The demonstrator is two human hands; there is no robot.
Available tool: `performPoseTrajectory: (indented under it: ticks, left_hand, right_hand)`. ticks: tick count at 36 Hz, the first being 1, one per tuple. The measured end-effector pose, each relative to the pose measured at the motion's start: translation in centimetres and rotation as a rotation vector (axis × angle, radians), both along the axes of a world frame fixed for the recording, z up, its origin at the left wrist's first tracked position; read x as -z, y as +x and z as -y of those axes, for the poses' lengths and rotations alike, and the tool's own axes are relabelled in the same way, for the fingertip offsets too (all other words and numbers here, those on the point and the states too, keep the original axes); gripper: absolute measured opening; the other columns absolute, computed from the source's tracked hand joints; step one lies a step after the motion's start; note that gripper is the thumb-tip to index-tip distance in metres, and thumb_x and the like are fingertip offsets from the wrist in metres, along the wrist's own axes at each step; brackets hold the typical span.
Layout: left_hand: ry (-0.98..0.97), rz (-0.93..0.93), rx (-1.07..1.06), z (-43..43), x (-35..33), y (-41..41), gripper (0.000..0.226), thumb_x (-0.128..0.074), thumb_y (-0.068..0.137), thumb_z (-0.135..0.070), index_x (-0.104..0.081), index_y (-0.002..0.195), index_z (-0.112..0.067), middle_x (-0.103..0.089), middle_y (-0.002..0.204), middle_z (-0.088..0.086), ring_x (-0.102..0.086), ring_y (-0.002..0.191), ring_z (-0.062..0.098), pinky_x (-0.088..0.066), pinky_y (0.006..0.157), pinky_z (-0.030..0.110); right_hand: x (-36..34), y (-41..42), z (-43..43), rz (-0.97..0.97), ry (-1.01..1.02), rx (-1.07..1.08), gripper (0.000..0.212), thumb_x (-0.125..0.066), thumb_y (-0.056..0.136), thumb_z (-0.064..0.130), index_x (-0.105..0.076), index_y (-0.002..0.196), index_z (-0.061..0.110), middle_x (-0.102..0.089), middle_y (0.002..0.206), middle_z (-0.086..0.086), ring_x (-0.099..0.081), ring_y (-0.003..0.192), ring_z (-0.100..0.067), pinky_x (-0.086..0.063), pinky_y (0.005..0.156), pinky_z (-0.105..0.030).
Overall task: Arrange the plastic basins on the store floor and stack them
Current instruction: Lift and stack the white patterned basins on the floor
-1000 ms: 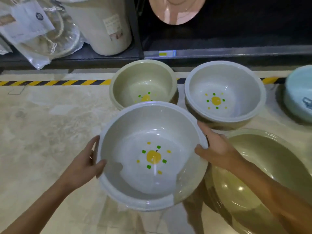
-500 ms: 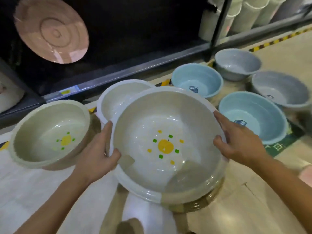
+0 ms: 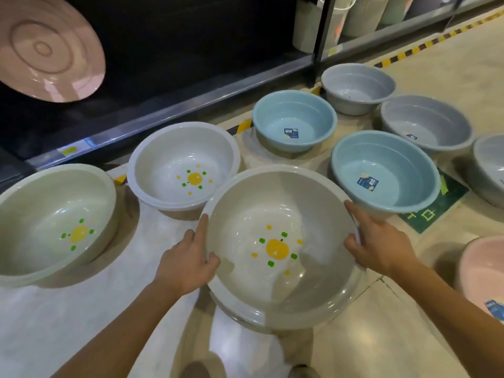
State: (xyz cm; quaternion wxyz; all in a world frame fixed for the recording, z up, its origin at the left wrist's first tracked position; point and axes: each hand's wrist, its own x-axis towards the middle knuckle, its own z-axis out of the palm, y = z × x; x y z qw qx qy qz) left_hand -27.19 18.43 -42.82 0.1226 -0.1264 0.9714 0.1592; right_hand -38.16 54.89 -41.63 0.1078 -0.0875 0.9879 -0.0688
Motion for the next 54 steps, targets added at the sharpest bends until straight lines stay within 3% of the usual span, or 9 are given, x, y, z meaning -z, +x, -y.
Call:
performPoseTrajectory:
  ticks: [7,17,24,26,29,35,42,46,54]
  left_hand:
    - [-0.033,0.146,0.036,0.7,3.1,1.0,0.082,-0.035,0.094,-0.051,0.012,0.156,-0.025,-0.046,0.121,0.006,-0.053,0.089,0.022,-0.044,0.071,0.035]
    - [-0.047,0.146,0.094,0.9,5.2,1.5,0.085,-0.035,0.096,-0.055,0.015,0.156,-0.021,-0.046,0.129,0.007,-0.06,0.102,0.024,-0.056,0.08,0.04]
    - [-0.067,0.132,0.099,1.2,5.6,1.5,0.086,-0.036,0.095,-0.061,0.01,0.157,-0.024,-0.048,0.132,0.006,-0.059,0.109,0.026,-0.054,0.085,0.041]
    - [-0.11,0.115,0.107,1.7,5.0,1.6,0.08,-0.033,0.095,-0.061,0.001,0.157,-0.026,-0.049,0.131,0.008,-0.057,0.11,0.027,-0.051,0.086,0.042]
    - [-0.173,0.043,0.105,3.0,3.0,1.5,0.069,-0.032,0.094,-0.058,-0.017,0.154,-0.026,-0.052,0.131,0.008,-0.056,0.113,0.028,-0.048,0.092,0.043]
    - [-0.233,-0.048,0.047,7.2,-4.1,1.0,0.054,-0.037,0.095,-0.054,-0.054,0.133,-0.02,-0.059,0.123,0.006,-0.057,0.114,0.027,-0.044,0.092,0.04]
    - [-0.252,-0.154,-0.072,13.8,-13.2,5.0,0.049,-0.039,0.093,-0.052,-0.056,0.128,-0.023,-0.062,0.116,0.005,-0.061,0.105,0.027,-0.047,0.084,0.04]
    - [-0.241,-0.136,-0.209,18.9,-16.7,10.1,0.054,-0.041,0.092,-0.053,-0.049,0.138,-0.024,-0.058,0.128,0.006,-0.058,0.115,0.03,-0.047,0.09,0.042]
    - [-0.289,-0.104,-0.449,28.2,-16.2,16.3,0.057,-0.045,0.094,-0.049,-0.042,0.143,-0.021,-0.058,0.129,0.005,-0.057,0.117,0.028,-0.048,0.085,0.039]
  right_hand:
    - [3.6,0.5,0.7,0.032,0.066,-0.041,0.075,-0.048,0.093,0.045,-0.012,0.158,0.036,-0.068,0.11,-0.005,-0.062,0.092,-0.027,-0.047,0.065,-0.035]
    - [6.7,1.1,0.9,0.09,0.126,0.008,0.074,-0.043,0.098,0.047,0.0,0.158,0.035,-0.063,0.111,-0.003,-0.055,0.092,-0.021,-0.056,0.074,-0.039]
    - [6.7,1.3,1.4,0.166,0.137,0.019,0.08,-0.042,0.099,0.046,0.008,0.16,0.035,-0.055,0.123,-0.007,-0.056,0.11,-0.028,-0.054,0.083,-0.043]
    - [6.0,1.5,1.8,0.147,0.208,-0.002,0.078,-0.041,0.099,0.049,0.004,0.161,0.032,-0.052,0.126,-0.007,-0.055,0.114,-0.028,-0.053,0.087,-0.043]
    - [3.8,1.1,3.2,0.059,0.282,-0.04,0.067,-0.043,0.099,0.05,-0.019,0.156,0.025,-0.053,0.13,-0.006,-0.056,0.118,-0.028,-0.053,0.091,-0.042]
    - [-3.5,-0.1,9.9,-0.01,0.317,-0.223,0.046,-0.046,0.1,0.044,-0.051,0.139,0.02,-0.06,0.132,-0.006,-0.063,0.117,-0.031,-0.055,0.091,-0.041]
    - [-13.5,0.7,20.8,-0.086,0.283,-0.425,0.042,-0.043,0.101,0.045,-0.054,0.135,0.022,-0.061,0.129,-0.005,-0.064,0.114,-0.027,-0.055,0.089,-0.038]
    - [-17.4,2.6,28.2,-0.1,0.247,-0.504,0.044,-0.044,0.102,0.043,-0.05,0.141,0.023,-0.062,0.131,-0.006,-0.065,0.112,-0.027,-0.057,0.091,-0.044]
    - [-15.3,3.6,41.9,-0.113,0.211,-0.731,0.045,-0.043,0.1,0.045,-0.049,0.14,0.027,-0.06,0.126,-0.001,-0.061,0.109,-0.026,-0.054,0.085,-0.041]
